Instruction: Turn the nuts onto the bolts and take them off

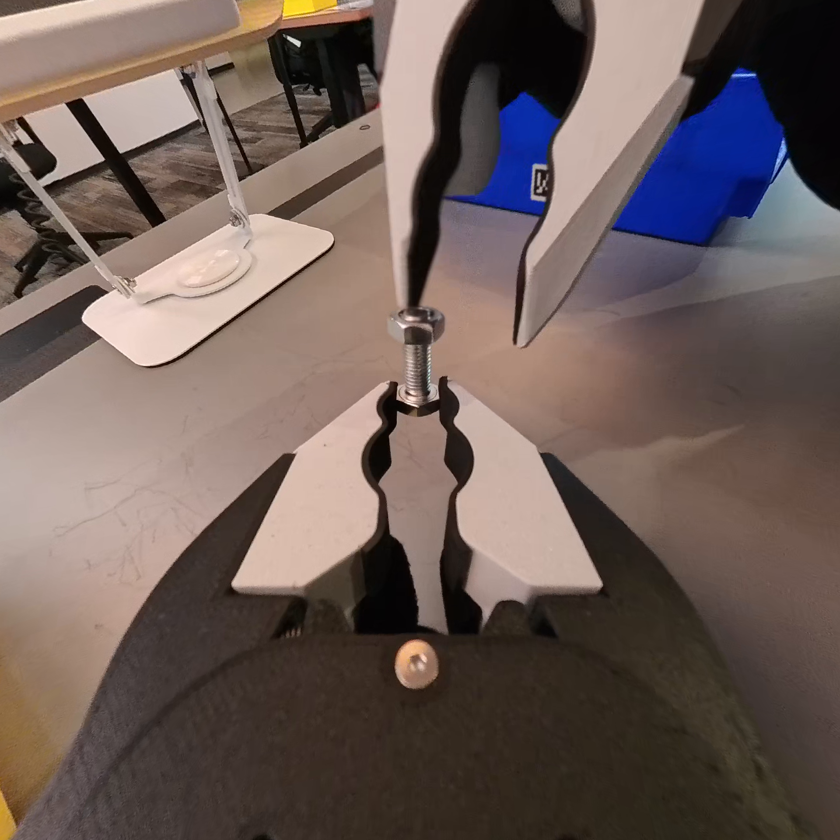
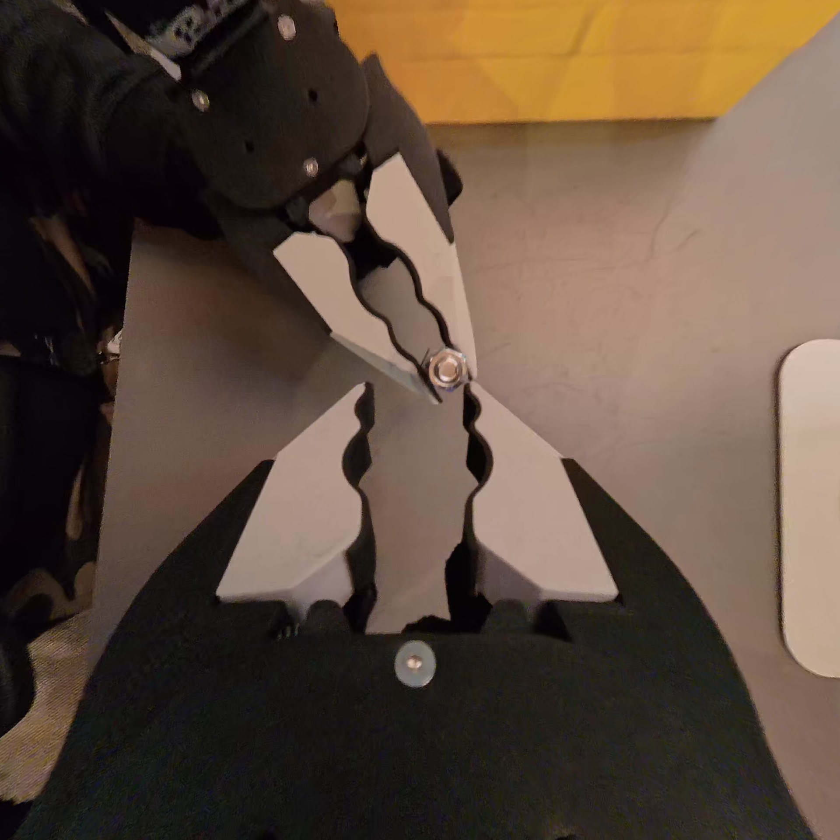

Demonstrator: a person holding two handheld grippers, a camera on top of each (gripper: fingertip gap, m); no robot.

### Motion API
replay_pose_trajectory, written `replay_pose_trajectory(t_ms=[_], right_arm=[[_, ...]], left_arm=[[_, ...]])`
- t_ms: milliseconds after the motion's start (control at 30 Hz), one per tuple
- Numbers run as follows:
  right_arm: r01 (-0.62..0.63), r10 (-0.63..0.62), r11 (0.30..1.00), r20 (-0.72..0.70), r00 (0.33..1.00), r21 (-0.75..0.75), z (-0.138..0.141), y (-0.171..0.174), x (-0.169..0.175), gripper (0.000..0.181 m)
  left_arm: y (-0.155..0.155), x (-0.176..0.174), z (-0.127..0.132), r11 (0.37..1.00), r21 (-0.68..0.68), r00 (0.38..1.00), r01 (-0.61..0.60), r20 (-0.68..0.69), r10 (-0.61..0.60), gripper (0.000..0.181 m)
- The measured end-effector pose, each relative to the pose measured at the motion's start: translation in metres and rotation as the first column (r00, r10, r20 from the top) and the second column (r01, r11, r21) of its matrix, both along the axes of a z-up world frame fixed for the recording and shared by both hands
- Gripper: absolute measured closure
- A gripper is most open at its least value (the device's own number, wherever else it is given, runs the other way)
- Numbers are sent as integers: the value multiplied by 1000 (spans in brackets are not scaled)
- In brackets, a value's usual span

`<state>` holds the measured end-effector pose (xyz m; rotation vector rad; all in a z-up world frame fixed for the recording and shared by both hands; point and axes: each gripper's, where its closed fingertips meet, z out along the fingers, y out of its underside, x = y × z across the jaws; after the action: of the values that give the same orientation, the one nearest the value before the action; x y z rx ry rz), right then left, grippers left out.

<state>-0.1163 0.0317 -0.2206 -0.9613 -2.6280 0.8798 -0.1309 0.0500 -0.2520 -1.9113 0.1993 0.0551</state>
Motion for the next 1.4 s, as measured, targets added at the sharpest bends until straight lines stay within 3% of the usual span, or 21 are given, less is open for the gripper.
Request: replay_pose_trajectory(t_ms=[33,233,333,400,567,733,800,833,867,1000,1100,1300,1367,1400], right_arm=[[-6,6,1000,-32,999,-1,3,-2,-3,138],[-32,32,999,-16,999,30,-4,-7,-2,134],[-36,34,999,66,997,26,-9,-2,8,163],[-34,33,999,74,997,20,-8,0,10,164],[-22,22,1000,-40,999,13,3,-5,-3,137],[-38,39,998,-34,999,41,-4,-7,-3,132],[-32,32,998,8,999,46,-9,-4,1,139],[-54,52,998,47,998,41,-11,-4,8,161],[-76,73,996,78,994,36,-13,-4,15,169],[-32,30,999,44,999,32,-9,0,8,160],[12,-11,1000,-31,999,10,1,2,-6,138],[-22,22,1000,-23,999,21,-4,-5,-4,135],[-32,32,999,13,999,34,-9,-4,3,145],[-64,63,998,51,997,21,-10,-6,11,172]], left_arm=[[0,0,0,1000,-1,1000,0,-1,0,165],[0,1,-1,1000,-5,1000,2,-5,-2,165],[0,1,-1,1000,-4,1000,3,-9,-3,165],[0,0,1,1000,3,1000,0,7,0,165],[0,0,0,1000,0,1000,0,4,0,165],[0,0,-1,1000,-3,1000,0,-1,0,165],[0,0,-1,1000,-5,1000,0,-2,0,165],[0,0,0,1000,0,1000,0,1,0,165],[0,0,0,1000,1,1000,-1,6,1,165],[0,-1,0,1000,1,1000,0,11,0,165],[0,0,0,1000,0,1000,0,9,0,165],[0,0,-1,1000,-4,1000,1,8,-1,165],[0,0,-2,1000,-12,1000,2,0,-2,165],[0,1,-1,1000,-7,1000,4,-1,-4,165]])
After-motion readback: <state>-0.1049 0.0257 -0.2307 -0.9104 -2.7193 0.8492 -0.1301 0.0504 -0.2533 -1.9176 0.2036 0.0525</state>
